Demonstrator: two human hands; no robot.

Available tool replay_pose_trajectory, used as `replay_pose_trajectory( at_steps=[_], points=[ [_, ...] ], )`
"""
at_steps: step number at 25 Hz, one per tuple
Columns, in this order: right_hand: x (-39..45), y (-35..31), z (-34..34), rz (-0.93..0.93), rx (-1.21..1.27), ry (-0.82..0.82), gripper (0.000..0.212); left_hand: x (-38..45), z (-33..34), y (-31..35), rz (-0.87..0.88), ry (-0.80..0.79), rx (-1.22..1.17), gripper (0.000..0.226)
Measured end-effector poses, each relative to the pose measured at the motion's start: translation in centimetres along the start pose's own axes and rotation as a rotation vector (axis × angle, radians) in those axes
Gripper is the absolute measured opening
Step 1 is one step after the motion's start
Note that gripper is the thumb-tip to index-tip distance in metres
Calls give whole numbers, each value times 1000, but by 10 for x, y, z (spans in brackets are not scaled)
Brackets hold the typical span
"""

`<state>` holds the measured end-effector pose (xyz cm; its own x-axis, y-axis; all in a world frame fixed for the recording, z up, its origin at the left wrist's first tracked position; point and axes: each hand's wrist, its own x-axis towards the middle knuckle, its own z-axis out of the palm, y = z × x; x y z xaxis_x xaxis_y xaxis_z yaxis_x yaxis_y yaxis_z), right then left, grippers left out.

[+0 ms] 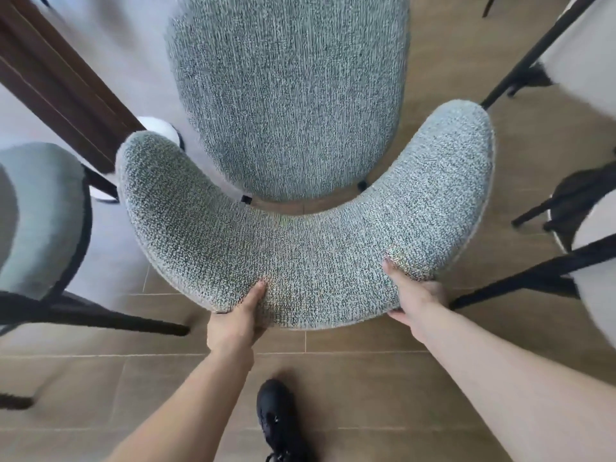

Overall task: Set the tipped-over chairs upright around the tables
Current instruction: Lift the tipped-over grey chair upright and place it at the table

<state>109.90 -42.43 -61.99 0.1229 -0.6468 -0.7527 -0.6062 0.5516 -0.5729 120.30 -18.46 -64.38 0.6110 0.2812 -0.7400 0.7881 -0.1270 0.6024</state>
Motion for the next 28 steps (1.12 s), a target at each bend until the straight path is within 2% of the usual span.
replay_pose_trajectory(
  at_steps=[4, 7, 15, 18, 21, 22, 23, 24, 25, 26, 27, 28],
  points=[
    [-60, -12, -41, -25, -87, -2, 70, -63, -32, -5, 12, 0, -17, 82],
    [-104, -14, -63, 6, -82, -17, 82, -98, -63, -5, 10, -13, 17, 80],
    [-192, -29, -82, 56, -184, -29, 85, -155, -134, 23, 67, -4, 77, 65],
    [-209, -49, -90, 34, -359, -76, 87, -166, -141, 35, 74, 8, 115, 74],
    [-222, -80, -91, 63, -835, -142, 85, -167, -137, 45, 86, 17, 146, 81],
    [-225, -92, -87, -11, -1060, -107, 74, -168, -136, 49, 94, 24, 138, 83],
    [-228, -102, -82, -212, -1303, -15, 57, -166, -134, 56, 104, 26, 134, 84],
    [-229, -110, -72, -515, -1508, 105, 38, -164, -131, 65, 119, 21, 139, 85],
    [-233, -112, -59, -821, -1591, 158, 26, -163, -129, 75, 139, 12, 143, 86],
    [-237, -107, -44, -1060, -1602, 105, 32, -161, -125, 87, 155, -2, 133, 86],
    [-239, -98, -31, -1168, -1580, -43, 45, -159, -122, 99, 171, -14, 117, 85],
    [-240, -89, -19, -1172, -1566, -182, 59, -157, -117, 112, 193, -19, 118, 84]
  ],
)
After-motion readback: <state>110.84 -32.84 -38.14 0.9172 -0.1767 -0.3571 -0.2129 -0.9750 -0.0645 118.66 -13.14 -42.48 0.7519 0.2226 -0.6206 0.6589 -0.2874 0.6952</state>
